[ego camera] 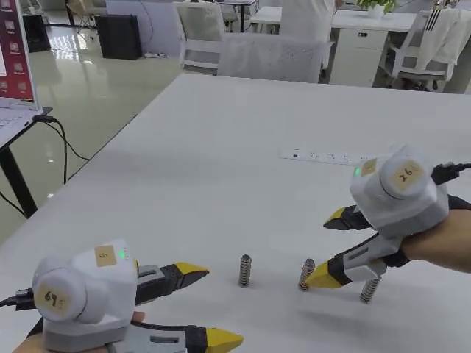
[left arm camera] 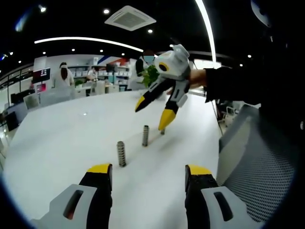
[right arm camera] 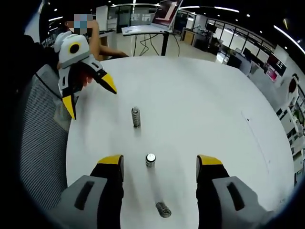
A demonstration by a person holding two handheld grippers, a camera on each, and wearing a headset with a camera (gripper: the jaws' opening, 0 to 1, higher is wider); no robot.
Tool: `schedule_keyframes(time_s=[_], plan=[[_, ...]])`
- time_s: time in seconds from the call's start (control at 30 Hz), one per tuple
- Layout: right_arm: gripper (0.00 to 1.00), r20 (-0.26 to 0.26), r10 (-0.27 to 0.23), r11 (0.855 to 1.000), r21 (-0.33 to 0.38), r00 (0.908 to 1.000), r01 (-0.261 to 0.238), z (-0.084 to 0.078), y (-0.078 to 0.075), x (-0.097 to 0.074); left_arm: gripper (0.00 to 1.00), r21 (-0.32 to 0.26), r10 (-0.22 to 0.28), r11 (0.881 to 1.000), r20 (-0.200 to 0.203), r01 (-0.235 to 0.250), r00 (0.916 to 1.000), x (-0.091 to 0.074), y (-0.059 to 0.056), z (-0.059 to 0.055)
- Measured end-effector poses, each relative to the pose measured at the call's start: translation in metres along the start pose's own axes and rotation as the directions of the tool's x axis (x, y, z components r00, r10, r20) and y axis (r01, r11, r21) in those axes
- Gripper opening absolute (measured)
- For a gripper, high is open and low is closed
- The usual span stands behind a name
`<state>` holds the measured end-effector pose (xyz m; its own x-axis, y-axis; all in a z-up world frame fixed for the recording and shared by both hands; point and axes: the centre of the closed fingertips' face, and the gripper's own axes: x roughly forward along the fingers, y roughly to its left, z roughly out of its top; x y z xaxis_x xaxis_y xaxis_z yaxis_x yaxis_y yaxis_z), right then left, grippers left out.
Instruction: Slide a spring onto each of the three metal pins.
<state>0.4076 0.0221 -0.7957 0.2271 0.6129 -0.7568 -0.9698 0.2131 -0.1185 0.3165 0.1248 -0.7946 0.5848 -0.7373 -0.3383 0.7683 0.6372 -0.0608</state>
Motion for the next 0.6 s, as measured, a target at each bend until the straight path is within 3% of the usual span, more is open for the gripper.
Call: schedule_keyframes(time_s=[0.37,0.6], plan=[[0.64,0.053,-0.062,0.997,0.058,0.9967,0.059,-0.019,-0.005,-0.021,0.59,0.0,-0.001,1.0,0.0,0.001,1.0,0.002,0.002,0.001],[0.66,0.095,-0.089,0.993,0.088,0.9914,0.081,-0.032,0.001,-0.032,0.6,-0.007,0.003,1.0,0.004,-0.003,1.0,0.002,0.004,0.001]])
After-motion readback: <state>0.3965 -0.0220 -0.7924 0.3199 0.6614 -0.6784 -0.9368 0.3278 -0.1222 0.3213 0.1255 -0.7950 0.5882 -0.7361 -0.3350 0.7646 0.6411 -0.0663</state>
